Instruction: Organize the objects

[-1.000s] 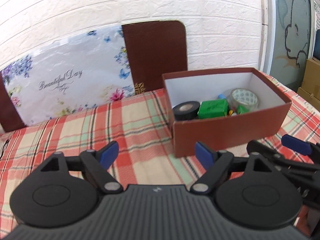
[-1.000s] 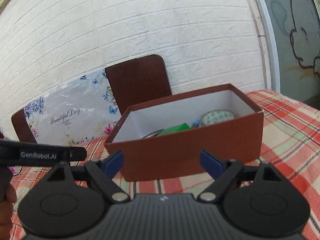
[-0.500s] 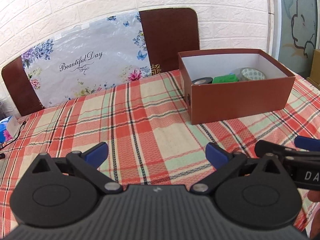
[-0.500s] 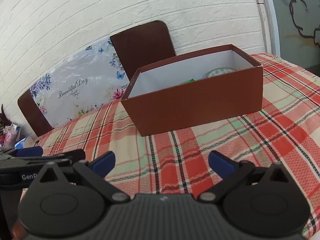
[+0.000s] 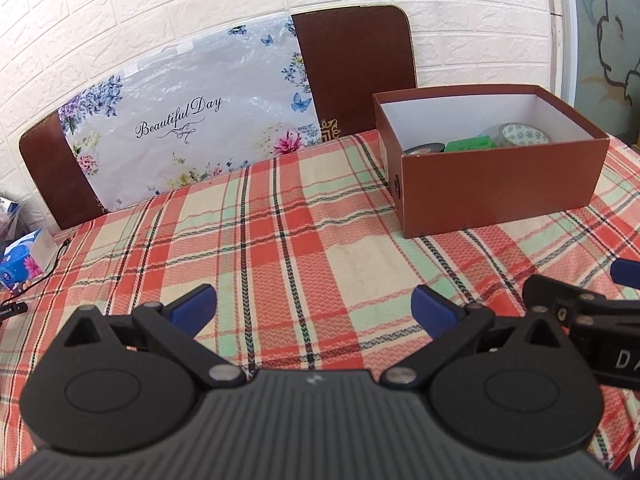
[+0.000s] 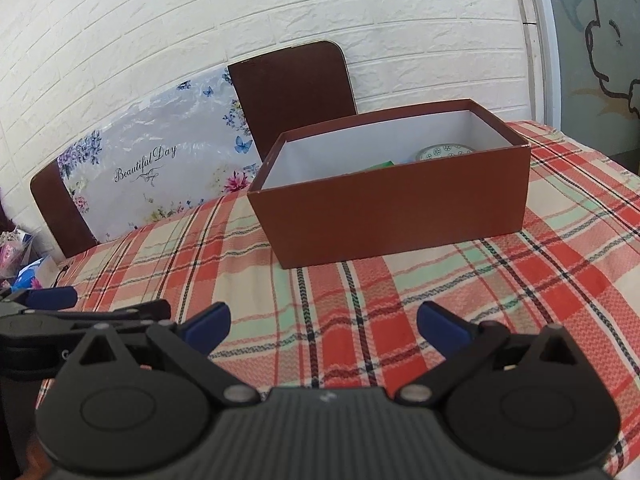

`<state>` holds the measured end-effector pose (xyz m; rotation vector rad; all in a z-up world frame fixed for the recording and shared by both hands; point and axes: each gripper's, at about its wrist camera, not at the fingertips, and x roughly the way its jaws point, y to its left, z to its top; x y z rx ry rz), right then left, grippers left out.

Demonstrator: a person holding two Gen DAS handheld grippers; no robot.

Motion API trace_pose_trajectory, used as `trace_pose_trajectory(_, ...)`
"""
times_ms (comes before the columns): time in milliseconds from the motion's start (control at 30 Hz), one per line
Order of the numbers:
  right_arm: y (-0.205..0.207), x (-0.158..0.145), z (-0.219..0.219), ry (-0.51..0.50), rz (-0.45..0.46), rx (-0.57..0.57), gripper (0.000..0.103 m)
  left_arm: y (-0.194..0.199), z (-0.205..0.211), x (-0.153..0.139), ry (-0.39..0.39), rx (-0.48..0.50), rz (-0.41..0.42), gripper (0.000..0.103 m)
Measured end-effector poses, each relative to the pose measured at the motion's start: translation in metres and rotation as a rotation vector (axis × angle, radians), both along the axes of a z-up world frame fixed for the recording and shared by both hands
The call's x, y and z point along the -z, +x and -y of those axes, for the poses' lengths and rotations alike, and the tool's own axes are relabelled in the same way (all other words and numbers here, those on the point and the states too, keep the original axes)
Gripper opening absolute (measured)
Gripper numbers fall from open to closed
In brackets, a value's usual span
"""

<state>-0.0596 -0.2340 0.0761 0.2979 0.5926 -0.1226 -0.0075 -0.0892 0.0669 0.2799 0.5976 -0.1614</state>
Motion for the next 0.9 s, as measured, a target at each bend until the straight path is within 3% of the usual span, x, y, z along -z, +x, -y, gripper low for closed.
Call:
trace_pose_trajectory(367,0.013,0.022,0.002,-0.018,-0.091,0.005,0.103,0.004,-0.002,0.014,0.016,-0.037,-0.059,0.103)
trace_pose_trajectory(900,0.022,0.04,0.008,0.007,-0.137,0.007,0.103,0.015,0.002,0.031,0.031,-0.046,-0.147,0.103)
